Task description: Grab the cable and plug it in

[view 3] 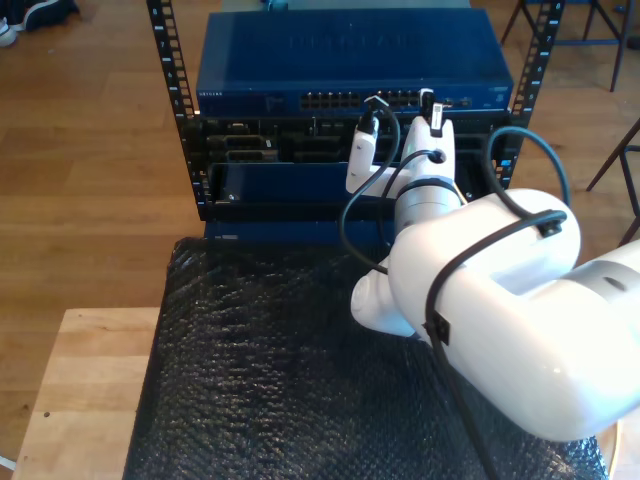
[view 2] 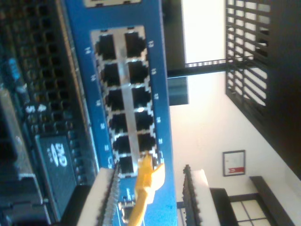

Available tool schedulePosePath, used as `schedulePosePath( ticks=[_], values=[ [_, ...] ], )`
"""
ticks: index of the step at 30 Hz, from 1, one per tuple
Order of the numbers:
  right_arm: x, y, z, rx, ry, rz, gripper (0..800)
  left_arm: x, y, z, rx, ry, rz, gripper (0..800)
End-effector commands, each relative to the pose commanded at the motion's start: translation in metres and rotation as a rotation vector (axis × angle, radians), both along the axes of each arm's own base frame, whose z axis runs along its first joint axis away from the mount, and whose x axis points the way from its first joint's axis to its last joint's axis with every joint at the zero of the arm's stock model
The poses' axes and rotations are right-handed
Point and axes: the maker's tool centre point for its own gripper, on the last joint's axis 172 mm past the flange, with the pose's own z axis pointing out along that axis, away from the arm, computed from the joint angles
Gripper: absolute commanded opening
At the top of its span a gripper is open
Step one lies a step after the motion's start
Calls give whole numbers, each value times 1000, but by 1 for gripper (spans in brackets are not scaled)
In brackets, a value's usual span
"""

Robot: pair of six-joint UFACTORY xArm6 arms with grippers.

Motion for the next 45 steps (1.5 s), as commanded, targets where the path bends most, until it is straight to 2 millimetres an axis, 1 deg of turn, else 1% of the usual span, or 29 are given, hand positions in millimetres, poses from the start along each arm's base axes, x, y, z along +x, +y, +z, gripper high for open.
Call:
schedulePosePath(
  ticks=[3,8,10,15,21,23,30,33,36,38,42,45],
  values=[
    [-5,-3,2,1,18,3,376,0,0,0,0,0,0,800],
    [-12,-5,4,4,50,12,413,0,0,0,0,0,0,800],
    [-15,-8,9,7,57,14,431,0,0,0,0,0,0,800],
    [-25,-13,20,17,77,22,436,0,0,0,0,0,0,800],
    [-40,-17,25,33,144,48,538,0,0,0,0,0,0,800],
    [-46,-19,22,36,171,55,548,0,0,0,0,0,0,800],
    [-58,-28,31,54,215,72,585,0,0,0,0,0,0,800],
    [-63,-44,32,68,251,65,600,0,0,0,0,0,0,800],
    [-66,-68,33,94,298,49,612,0,0,0,0,0,0,800],
    [-68,-79,33,107,325,44,621,0,0,0,0,0,0,800],
    [-71,-92,41,82,356,66,639,0,0,0,0,0,0,800],
    [-73,-106,39,62,409,85,665,0,0,0,0,0,0,800]
  ],
)
